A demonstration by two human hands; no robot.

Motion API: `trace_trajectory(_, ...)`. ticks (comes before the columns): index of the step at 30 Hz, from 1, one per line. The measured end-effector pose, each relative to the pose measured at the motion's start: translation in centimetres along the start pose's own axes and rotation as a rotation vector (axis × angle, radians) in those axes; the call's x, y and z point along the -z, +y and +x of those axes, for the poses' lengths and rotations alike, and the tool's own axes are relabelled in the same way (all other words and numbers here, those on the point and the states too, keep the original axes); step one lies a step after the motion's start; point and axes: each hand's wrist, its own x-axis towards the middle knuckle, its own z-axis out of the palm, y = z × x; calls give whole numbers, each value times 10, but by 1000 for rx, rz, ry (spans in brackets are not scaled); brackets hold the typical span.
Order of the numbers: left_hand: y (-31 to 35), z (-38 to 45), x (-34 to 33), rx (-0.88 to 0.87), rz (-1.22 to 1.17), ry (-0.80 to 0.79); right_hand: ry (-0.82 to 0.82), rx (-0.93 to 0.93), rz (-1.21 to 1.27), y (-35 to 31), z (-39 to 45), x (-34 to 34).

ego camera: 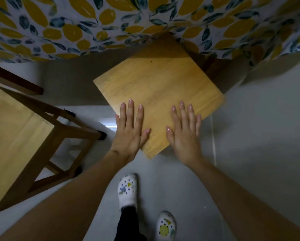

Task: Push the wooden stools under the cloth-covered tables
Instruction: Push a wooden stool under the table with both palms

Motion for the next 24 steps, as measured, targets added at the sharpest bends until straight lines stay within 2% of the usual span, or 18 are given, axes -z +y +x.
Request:
trace_trajectory(14, -52, 165, 51, -61, -6, 23, 44, -61, -6, -1, 171, -7)
trace_trajectory(24, -64, 207, 67, -82, -26, 14, 96, -82, -67, -2, 213, -11)
